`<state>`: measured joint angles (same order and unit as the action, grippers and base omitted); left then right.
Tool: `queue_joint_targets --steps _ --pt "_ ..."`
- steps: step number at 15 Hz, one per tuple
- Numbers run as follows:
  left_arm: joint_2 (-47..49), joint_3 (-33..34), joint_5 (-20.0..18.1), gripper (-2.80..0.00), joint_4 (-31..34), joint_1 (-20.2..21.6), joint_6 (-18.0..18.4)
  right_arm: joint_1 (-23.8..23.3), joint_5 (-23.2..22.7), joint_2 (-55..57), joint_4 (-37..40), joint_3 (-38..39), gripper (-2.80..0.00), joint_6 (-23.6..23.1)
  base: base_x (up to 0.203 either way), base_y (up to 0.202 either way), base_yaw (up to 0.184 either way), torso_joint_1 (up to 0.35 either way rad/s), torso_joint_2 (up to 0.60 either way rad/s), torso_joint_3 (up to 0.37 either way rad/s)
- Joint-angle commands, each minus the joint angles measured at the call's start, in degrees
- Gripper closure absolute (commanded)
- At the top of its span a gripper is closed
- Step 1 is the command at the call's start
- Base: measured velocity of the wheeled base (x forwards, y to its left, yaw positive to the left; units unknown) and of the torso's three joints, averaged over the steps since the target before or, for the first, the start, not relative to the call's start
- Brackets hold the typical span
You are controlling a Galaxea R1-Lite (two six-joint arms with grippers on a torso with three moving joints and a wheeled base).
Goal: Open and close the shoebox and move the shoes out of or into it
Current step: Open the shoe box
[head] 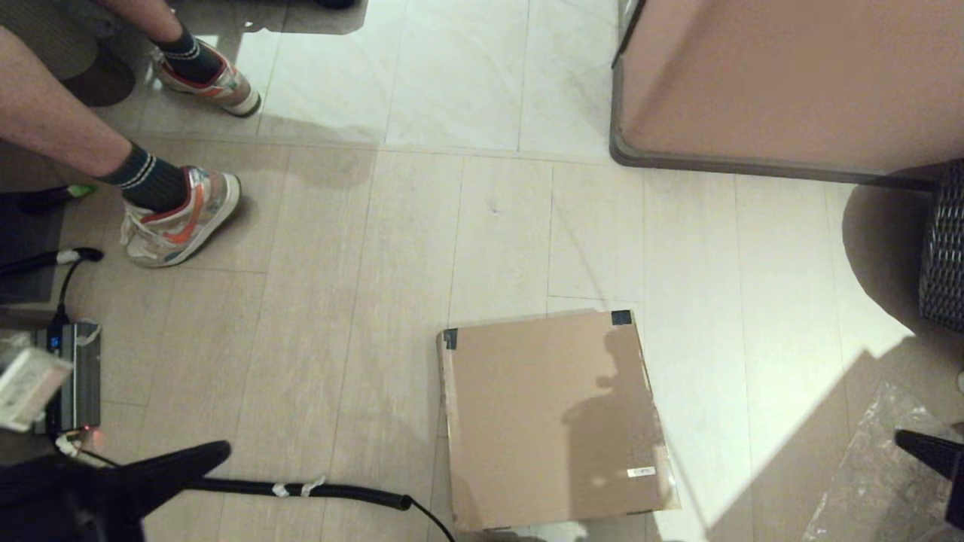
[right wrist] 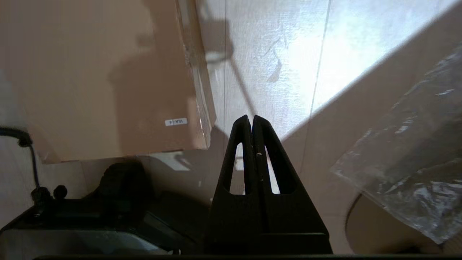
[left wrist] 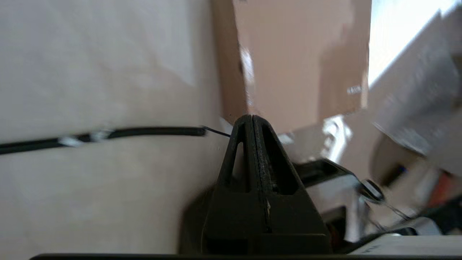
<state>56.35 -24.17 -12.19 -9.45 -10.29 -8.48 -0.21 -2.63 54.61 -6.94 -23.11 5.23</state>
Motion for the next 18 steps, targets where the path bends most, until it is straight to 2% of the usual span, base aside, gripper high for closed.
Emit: queue_joint_targets --steps 1,4,8,11,13,16,18 --pt "16.4 -0.2 -0.9 0.00 -5.2 -1.9 -0.4 0.0 -0.5 21.8 -9.6 -0.7 0.00 0.0 0.000 0.000 0.000 0.000 0.00 0.000" --pt "28.7 0.9 -0.3 0.00 -15.7 -3.8 -0.8 0.5 -0.9 36.7 -22.3 -0.8 0.00 0.2 0.000 0.000 0.000 0.000 0.00 0.000" --pt "48.8 2.2 5.2 0.00 -35.2 -6.6 -0.9 1.1 -0.9 52.0 -34.9 -0.5 0.00 0.9 0.000 0.000 0.000 0.000 0.00 0.000" --pt "66.2 -0.1 13.5 0.00 -52.8 -10.6 -0.9 2.1 -1.0 61.5 -45.6 -0.7 0.00 1.0 0.000 0.000 0.000 0.000 0.00 0.000" --pt "73.5 -4.9 18.8 0.00 -60.3 -14.6 -1.0 2.9 -1.2 66.7 -51.7 -0.9 0.00 1.0 0.000 0.000 0.000 0.000 0.00 0.000" --pt "78.3 -8.6 21.7 0.00 -63.1 -21.1 -1.1 4.3 -1.4 72.7 -58.7 -1.3 0.00 0.8 0.000 0.000 0.000 0.000 0.00 0.000" --pt "80.6 -9.7 23.1 0.00 -63.2 -22.9 -1.3 4.7 -1.4 75.8 -61.4 -1.6 0.00 0.6 0.000 0.000 0.000 0.000 0.00 0.000"
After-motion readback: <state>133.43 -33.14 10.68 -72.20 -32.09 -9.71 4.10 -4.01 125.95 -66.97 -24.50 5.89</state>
